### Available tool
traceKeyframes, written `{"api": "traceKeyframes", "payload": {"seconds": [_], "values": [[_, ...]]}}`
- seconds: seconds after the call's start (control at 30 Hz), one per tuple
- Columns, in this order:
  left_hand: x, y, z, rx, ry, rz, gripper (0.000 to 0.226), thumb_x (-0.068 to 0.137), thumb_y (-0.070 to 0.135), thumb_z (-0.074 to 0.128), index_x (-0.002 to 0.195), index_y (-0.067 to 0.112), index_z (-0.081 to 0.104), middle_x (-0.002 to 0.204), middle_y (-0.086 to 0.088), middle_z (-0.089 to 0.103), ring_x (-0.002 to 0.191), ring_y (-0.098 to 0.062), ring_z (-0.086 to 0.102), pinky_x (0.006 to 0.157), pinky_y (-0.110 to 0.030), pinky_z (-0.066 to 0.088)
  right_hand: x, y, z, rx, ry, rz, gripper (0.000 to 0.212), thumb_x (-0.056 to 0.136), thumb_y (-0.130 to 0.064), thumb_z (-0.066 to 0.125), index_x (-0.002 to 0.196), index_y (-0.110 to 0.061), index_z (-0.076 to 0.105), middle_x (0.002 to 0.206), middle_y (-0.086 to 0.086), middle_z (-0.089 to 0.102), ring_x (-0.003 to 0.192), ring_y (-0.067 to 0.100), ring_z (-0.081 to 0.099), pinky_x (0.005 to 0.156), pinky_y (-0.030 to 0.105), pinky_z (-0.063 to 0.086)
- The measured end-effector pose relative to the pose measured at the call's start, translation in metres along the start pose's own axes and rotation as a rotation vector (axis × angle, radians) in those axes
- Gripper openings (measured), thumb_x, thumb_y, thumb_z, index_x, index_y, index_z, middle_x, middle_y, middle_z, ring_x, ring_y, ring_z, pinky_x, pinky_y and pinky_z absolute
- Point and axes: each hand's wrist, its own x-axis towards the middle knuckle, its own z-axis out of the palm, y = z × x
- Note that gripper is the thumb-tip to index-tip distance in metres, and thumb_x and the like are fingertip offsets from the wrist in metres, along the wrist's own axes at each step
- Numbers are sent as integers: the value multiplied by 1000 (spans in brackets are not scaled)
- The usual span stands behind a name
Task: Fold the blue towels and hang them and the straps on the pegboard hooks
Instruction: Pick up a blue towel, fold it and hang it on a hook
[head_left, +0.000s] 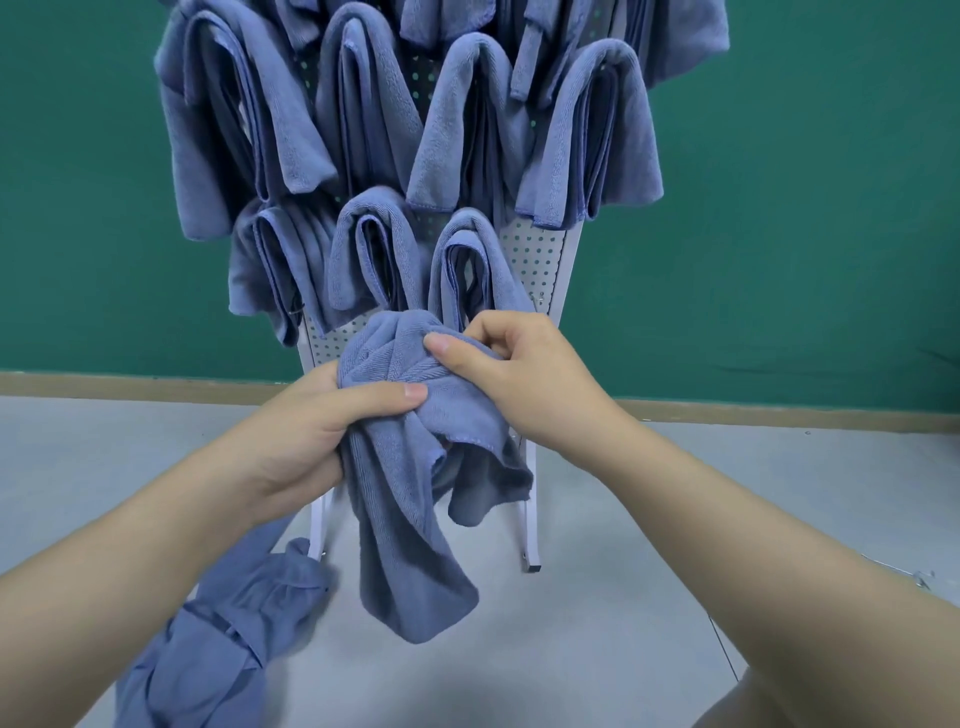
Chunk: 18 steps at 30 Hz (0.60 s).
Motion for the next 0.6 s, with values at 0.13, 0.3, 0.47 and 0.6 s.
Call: {"api": "traceKeyframes", "payload": {"seconds": [0.13,0.3,0.47,0.6], "values": [[-2,0,0,-25,-5,14,34,87,3,65,120,7,71,118,-17,75,98,-26,75,74,-33,62,1,3,-3,-21,-34,13,36,92,-38,76,74,-11,60,57,-9,46,50,4,36,51,17,31],[0,3,-1,-101,108,49,36,88,7,60,122,0,67,118,-20,74,101,-29,74,80,-36,63,-2,-1,-3,-100,-36,163,55,96,-54,64,68,-7,58,58,5,61,47,12,59,55,24,45],[3,6,-6,-123,195,88,25,93,9,58,113,-2,66,101,-20,73,85,-29,75,70,-36,62,-12,-10,2,-6,-538,392,78,95,-77,38,74,-10,73,86,13,78,68,22,71,61,28,47],[4,6,-6,-170,179,60,36,91,12,59,120,-9,64,110,-29,72,90,-35,75,74,-42,63,-16,-9,18,69,-448,279,44,100,-62,50,87,-23,65,95,-2,75,83,15,71,72,31,57]]}}
